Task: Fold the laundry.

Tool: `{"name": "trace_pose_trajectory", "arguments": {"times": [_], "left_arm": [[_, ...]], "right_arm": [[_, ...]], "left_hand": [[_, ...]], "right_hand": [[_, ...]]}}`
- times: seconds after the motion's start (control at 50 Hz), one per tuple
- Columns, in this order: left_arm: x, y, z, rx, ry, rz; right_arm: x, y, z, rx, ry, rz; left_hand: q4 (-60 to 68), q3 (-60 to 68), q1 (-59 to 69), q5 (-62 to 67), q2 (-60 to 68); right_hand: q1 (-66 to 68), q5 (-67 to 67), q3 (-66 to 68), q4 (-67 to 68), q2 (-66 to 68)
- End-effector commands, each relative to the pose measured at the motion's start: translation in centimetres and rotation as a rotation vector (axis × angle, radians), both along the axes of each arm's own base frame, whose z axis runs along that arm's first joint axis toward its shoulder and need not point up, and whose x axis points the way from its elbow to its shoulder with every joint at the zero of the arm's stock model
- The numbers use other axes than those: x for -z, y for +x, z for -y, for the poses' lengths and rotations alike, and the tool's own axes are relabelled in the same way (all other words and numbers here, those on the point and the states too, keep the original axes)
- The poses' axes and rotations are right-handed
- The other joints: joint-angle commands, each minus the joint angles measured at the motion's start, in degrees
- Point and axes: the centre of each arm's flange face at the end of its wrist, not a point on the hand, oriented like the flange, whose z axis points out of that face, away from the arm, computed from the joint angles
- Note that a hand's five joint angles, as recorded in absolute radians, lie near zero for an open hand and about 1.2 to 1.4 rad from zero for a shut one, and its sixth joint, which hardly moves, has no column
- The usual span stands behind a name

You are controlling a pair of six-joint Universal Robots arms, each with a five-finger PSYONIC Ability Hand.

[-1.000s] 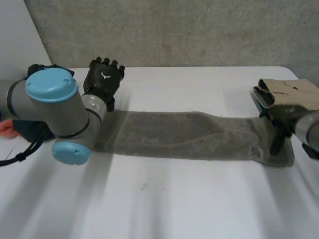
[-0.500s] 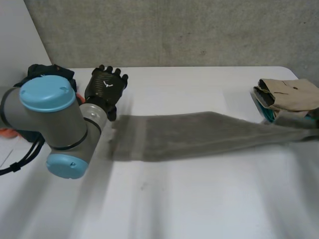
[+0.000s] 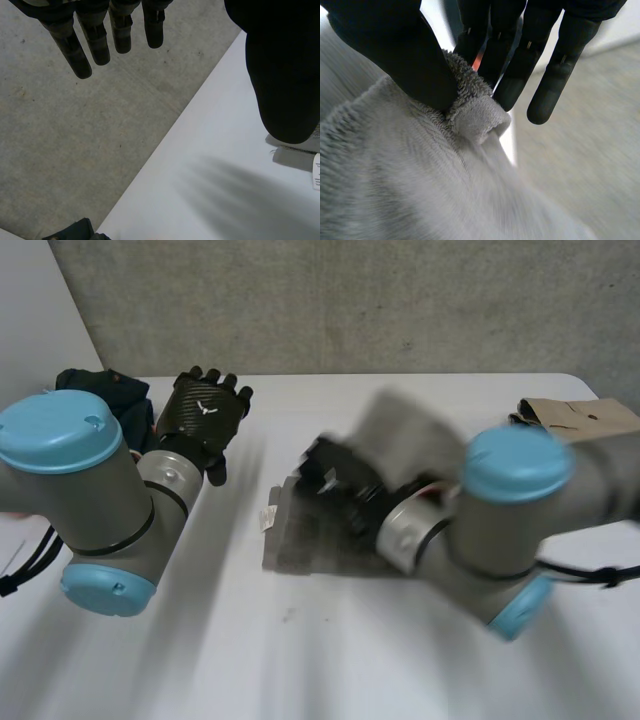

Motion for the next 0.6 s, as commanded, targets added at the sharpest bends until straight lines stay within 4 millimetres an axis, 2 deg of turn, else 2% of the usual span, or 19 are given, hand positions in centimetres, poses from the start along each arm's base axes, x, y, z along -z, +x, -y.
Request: {"name": "trace_pose_trajectory", "arguments": {"times": [0.02,0.06,0.12,0.14,0.2,0.22,0.26,0.36,0.38,0.4,0.44,0.5,0.54,0.56,0.58,0.6], "left_arm": [[0.0,-0.9,-0.5,0.025,0.003,-0.021],[-0.2,-1.4,-1.0,0.042,0.003,-0.034],[-0.5,-2.3,-1.5,0.069,-0.001,-0.065],[-0.6,-2.7,-1.7,0.079,-0.003,-0.073],[-0.4,-3.9,-2.5,0.114,0.001,-0.093],[-0.4,-4.3,-2.7,0.126,0.000,-0.098],[-0.3,-5.5,-3.5,0.160,-0.001,-0.101],[0.7,-6.7,-4.3,0.192,0.015,-0.092],[0.7,-6.7,-4.4,0.193,0.016,-0.091],[0.9,-6.7,-4.5,0.193,0.022,-0.087],[0.9,-6.7,-4.5,0.193,0.023,-0.086],[1.0,-6.5,-4.4,0.184,0.025,-0.085],[0.7,-6.3,-4.3,0.176,0.020,-0.088],[0.5,-6.2,-4.3,0.175,0.016,-0.089],[0.4,-6.2,-4.3,0.173,0.014,-0.090],[-0.1,-6.0,-4.3,0.166,0.006,-0.096]], "right_arm": [[2.3,0.9,-0.2,0.106,0.068,-0.053],[1.9,0.5,0.0,0.171,0.096,-0.033],[0.0,-0.9,0.8,0.297,0.226,0.078],[-1.1,-2.5,1.5,0.356,0.317,0.142],[-1.9,-4.9,2.3,0.444,0.462,0.224],[-1.6,-6.1,2.2,0.488,0.563,0.250],[-0.9,-7.1,2.2,0.530,0.631,0.259],[2.0,-11.5,3.5,0.700,0.691,0.166],[3.0,-13.1,4.1,0.750,0.671,0.114],[3.4,-13.8,4.5,0.775,0.651,0.089],[3.3,-15.2,5.8,0.833,0.559,0.055],[2.7,-15.9,7.6,0.876,0.439,0.086],[1.0,-15.3,8.7,0.863,0.308,0.150],[0.1,-14.6,8.6,0.838,0.266,0.174],[-2.0,-12.6,7.7,0.757,0.196,0.212],[-2.9,-11.4,7.0,0.711,0.175,0.229]], "left_hand": [[-1.59,-2.08,-1.37,-2.60,-1.61],[-1.59,-2.08,-1.37,-2.60,-1.61],[-1.59,-2.08,-1.37,-2.60,-1.61],[-1.59,-2.08,-1.37,-2.60,-1.61],[-1.59,-2.08,-1.37,-2.60,-1.61],[-1.59,-2.08,-1.37,-2.60,-1.61],[-1.59,-2.08,-1.37,-2.60,-1.61],[-1.59,-2.08,-1.37,-2.60,-1.61],[-1.59,-2.08,-1.37,-2.60,-1.61],[-1.59,-2.08,-1.37,-2.60,-1.61],[-1.59,-2.08,-1.37,-2.60,-1.61],[-1.59,-2.08,-1.37,-2.60,-1.61],[-1.59,-2.08,-1.37,-2.60,-1.61],[-1.59,-2.08,-1.37,-2.60,-1.61],[-1.59,-2.08,-1.37,-2.60,-1.61],[-1.59,-2.08,-1.37,-2.60,-1.61]], "right_hand": [[-51.09,-53.61,-54.62,-55.00,-54.14],[-51.09,-53.61,-54.62,-55.00,-54.14],[-51.09,-53.61,-54.62,-55.00,-54.14],[-51.09,-53.61,-54.62,-55.00,-54.14],[-51.09,-53.61,-54.62,-55.00,-54.14],[-51.09,-53.61,-54.62,-55.00,-54.14],[-51.09,-53.61,-54.62,-55.00,-54.14],[-51.09,-53.61,-54.62,-55.00,-54.14],[-33.55,-36.07,-37.08,-37.45,-36.60],[-17.86,-20.37,-21.39,-21.76,-20.91],[18.73,16.21,15.19,14.82,15.67],[18.91,16.39,15.38,15.00,15.86],[18.91,16.39,15.38,15.00,15.86],[18.91,16.39,15.38,15.00,15.86],[18.91,16.39,15.38,15.00,15.86],[18.91,16.39,15.38,15.00,15.86]]}}
